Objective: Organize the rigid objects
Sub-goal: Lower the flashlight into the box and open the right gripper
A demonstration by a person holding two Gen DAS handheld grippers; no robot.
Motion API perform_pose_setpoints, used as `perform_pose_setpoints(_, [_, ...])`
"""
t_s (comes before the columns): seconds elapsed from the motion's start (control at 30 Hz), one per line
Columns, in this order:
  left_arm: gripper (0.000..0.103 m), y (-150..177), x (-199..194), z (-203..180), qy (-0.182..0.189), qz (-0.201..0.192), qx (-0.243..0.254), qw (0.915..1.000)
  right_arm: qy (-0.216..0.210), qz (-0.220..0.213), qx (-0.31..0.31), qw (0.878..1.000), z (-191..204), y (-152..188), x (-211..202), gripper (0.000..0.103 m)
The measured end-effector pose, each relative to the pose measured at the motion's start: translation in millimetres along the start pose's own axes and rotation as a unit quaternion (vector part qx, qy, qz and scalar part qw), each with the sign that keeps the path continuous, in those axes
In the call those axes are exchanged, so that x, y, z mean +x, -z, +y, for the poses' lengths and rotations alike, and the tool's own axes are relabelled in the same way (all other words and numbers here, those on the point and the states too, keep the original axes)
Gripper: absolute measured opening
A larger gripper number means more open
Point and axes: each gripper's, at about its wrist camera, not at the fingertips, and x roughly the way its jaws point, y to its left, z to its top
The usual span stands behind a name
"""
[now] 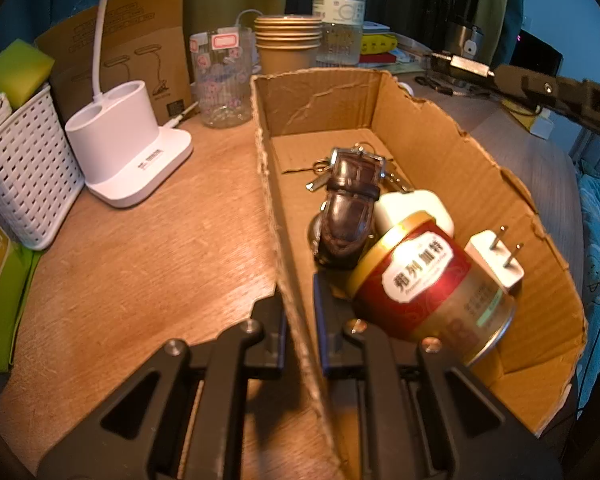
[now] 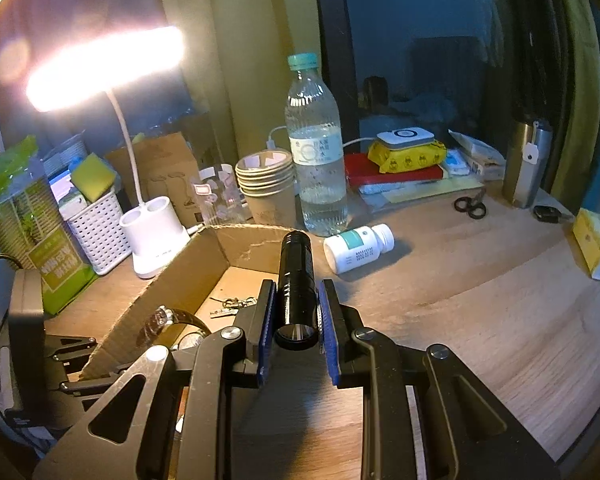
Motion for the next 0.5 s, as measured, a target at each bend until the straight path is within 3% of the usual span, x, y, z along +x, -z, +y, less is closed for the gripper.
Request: perform_pose_setpoints(0.5, [0.013,0,0,0,0.000,0.000,0.000,1.0000,-0.029,-0.002,-0.023,0.999,28,-1,-1,0.023])
